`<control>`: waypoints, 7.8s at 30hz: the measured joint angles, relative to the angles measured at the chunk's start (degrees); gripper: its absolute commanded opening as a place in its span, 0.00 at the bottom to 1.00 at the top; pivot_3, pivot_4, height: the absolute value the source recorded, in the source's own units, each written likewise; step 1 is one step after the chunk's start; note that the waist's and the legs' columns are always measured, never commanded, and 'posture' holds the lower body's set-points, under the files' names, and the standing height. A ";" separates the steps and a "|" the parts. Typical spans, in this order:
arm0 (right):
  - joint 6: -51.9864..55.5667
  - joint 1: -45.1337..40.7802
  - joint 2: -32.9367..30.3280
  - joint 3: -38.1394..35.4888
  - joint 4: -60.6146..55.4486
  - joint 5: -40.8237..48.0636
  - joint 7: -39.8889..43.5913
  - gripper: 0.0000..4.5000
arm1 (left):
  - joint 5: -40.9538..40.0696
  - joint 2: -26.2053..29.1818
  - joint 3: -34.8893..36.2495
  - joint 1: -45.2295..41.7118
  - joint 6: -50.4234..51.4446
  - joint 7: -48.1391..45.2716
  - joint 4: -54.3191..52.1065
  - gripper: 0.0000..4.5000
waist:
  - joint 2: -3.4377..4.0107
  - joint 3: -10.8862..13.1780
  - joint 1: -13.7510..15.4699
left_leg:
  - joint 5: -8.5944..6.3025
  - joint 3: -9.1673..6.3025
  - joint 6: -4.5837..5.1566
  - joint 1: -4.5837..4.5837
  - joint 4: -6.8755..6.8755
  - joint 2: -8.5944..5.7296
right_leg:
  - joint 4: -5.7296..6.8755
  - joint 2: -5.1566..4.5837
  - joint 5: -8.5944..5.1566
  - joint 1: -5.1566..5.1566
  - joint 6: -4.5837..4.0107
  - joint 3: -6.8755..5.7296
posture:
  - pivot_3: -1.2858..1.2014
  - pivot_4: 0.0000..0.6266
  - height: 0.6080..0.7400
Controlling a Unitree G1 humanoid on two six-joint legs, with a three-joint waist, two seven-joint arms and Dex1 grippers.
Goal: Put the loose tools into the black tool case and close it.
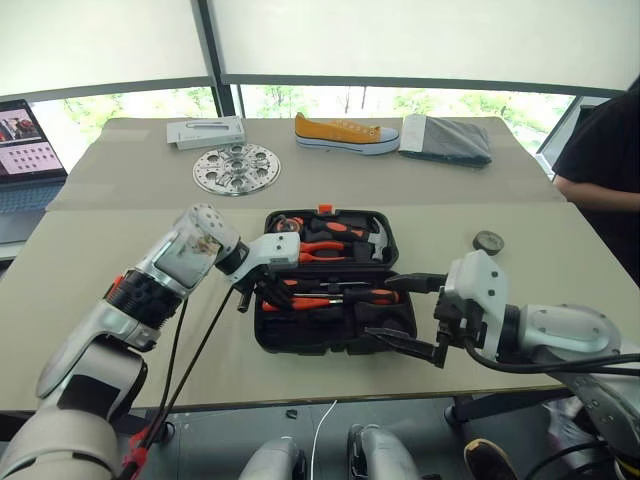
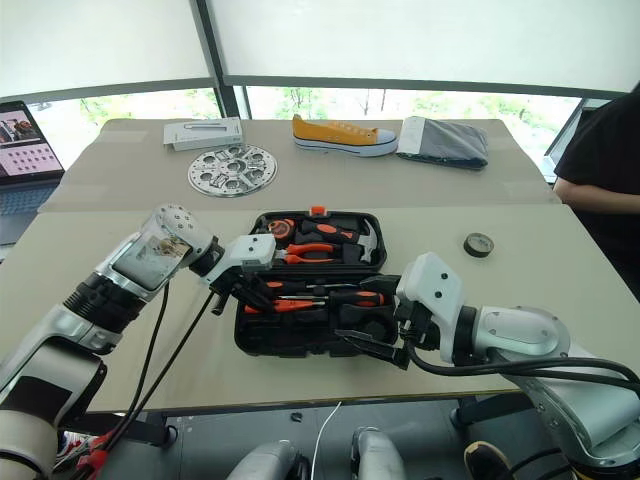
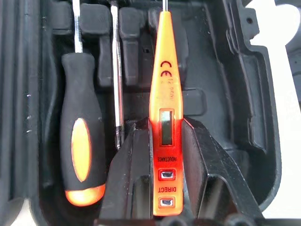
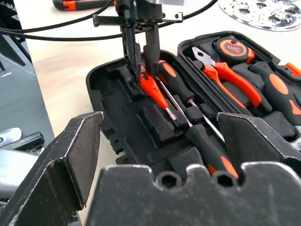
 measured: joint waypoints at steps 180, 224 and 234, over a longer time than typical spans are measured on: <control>-2.32 8.51 -1.35 -2.25 -2.86 0.50 -0.16 1.00 | -0.19 -4.88 -0.33 7.58 -13.75 3.38 -3.86 0.01 | -0.02 -0.39 1.68 | -0.13 0.10 -0.11 0.37 0.05 0.02 | 0.00 -0.05 0.02 0.24 -0.01 0.01 | 0.52 0.24 1.00; -36.97 -54.67 8.04 20.25 118.30 -48.07 5.09 0.51 | -29.56 0.94 25.57 9.94 11.52 7.44 -19.49 1.00 | 0.22 -0.21 -1.86 | 0.03 0.17 -0.42 0.24 -0.10 0.00 | 0.02 -0.09 0.02 -0.02 -0.18 -0.13 | 0.52 0.24 1.00; -39.52 -55.01 8.52 15.73 120.71 -48.99 1.70 0.00 | -29.54 1.18 25.55 9.94 11.39 7.96 -19.58 1.00 | 0.34 -0.14 -2.04 | 0.05 0.16 -0.47 0.26 -0.10 0.00 | 0.03 -0.08 0.03 -0.02 -0.20 -0.14 | 0.52 0.24 1.00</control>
